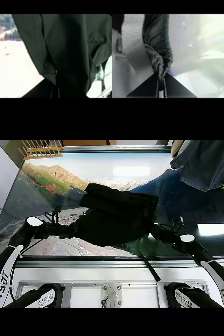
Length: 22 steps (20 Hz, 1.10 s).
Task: Fold the clothes and pants, and hang the long-sleeved shirts on hangers.
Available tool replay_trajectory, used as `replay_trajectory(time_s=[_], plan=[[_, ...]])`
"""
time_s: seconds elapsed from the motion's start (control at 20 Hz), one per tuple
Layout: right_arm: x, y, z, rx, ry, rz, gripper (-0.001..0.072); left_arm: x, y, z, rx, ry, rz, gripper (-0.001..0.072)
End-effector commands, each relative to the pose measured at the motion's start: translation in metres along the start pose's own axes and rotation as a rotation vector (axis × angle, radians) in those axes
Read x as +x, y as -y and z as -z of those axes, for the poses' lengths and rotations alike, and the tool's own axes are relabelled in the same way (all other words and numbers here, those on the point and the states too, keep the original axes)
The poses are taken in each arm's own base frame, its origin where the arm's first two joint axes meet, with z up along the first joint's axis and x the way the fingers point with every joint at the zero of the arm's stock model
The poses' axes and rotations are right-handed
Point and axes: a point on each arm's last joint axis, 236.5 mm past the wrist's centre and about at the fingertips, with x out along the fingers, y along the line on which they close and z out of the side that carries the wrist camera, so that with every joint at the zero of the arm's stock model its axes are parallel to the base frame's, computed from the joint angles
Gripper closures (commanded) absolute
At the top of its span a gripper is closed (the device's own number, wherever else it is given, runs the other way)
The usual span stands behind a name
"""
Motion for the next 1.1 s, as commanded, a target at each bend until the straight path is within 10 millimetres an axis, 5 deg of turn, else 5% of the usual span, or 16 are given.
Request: replay_trajectory(time_s=[0.0,0.1,0.25,0.4,0.55,0.65,0.8,0.9,1.05], plan=[[-0.016,-0.042,-0.016,-0.096,0.003,-0.084,0.0696,-0.025,0.01,-0.027,-0.022,0.095,0.008,0.07],[-0.049,-0.097,-0.04,-0.225,0.027,-0.188,0.0698,-0.085,0.045,-0.068,0.038,0.269,0.035,0.07],[-0.144,-0.201,-0.07,-0.352,0.101,-0.397,0.0698,-0.227,0.142,-0.106,0.231,0.628,0.081,0.07],[-0.254,-0.285,-0.067,-0.466,0.222,-0.571,0.0698,-0.369,0.26,-0.068,0.506,0.998,0.136,0.07],[-0.342,-0.324,-0.044,-0.488,0.32,-0.695,0.0698,-0.459,0.333,0.003,0.69,1.268,0.183,0.07],[-0.372,-0.326,-0.024,-0.452,0.327,-0.734,0.0698,-0.486,0.355,0.039,0.751,1.362,0.211,0.0699],[-0.371,-0.3,0.003,-0.369,0.232,-0.639,0.0698,-0.497,0.365,0.053,0.773,1.394,0.226,0.0699],[-0.357,-0.277,0.018,-0.304,0.136,-0.537,0.0698,-0.486,0.357,0.031,0.745,1.346,0.214,0.07],[-0.33,-0.24,0.037,-0.205,-0.028,-0.379,0.0698,-0.44,0.324,-0.035,0.626,1.156,0.188,0.0699]])
